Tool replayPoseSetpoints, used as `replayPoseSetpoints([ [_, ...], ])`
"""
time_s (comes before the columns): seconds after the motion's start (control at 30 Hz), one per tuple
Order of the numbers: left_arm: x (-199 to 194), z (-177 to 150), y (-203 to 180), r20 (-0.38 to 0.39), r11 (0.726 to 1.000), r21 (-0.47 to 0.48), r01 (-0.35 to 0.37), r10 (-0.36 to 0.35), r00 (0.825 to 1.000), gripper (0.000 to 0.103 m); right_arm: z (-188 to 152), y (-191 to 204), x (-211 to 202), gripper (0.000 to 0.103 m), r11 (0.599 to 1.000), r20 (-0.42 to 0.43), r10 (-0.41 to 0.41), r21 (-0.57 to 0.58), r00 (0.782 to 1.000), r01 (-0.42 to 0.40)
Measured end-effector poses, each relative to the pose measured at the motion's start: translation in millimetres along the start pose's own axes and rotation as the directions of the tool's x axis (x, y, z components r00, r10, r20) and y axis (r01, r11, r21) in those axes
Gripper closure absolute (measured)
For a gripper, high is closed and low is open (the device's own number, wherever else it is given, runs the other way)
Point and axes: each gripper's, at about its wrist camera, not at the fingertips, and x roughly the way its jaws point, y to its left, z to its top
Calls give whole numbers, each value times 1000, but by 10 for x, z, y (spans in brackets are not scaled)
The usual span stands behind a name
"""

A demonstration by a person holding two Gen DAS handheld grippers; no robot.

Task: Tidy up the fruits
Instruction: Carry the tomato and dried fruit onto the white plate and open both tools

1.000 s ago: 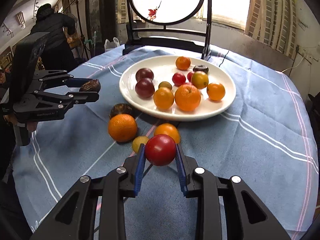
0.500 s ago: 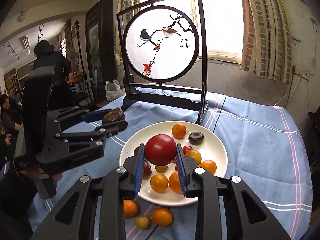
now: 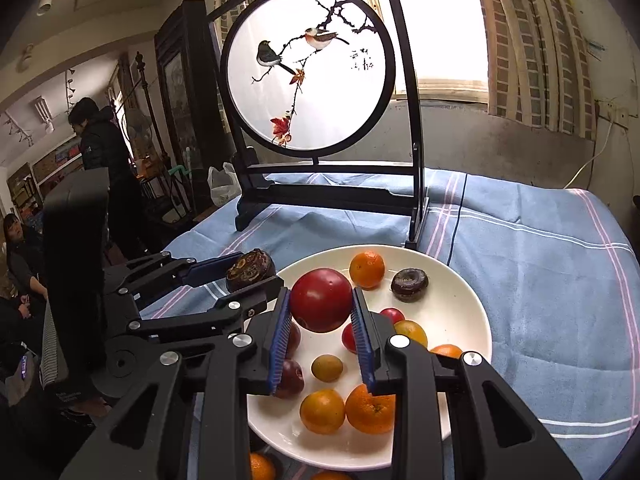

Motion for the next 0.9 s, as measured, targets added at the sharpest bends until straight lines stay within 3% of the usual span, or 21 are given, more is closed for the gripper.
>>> replayPoseSetpoints([
  [0.83, 427, -140, 37, -110, 999, -29, -26, 23, 994, 62, -136, -115, 396, 71, 999, -76, -29, 28, 997, 32],
  [0.9, 434, -145, 51, -101, 998, -36, -43, 39, 994, 54, -132, -140, 403, 55, 998, -66, -43, 38, 997, 45],
])
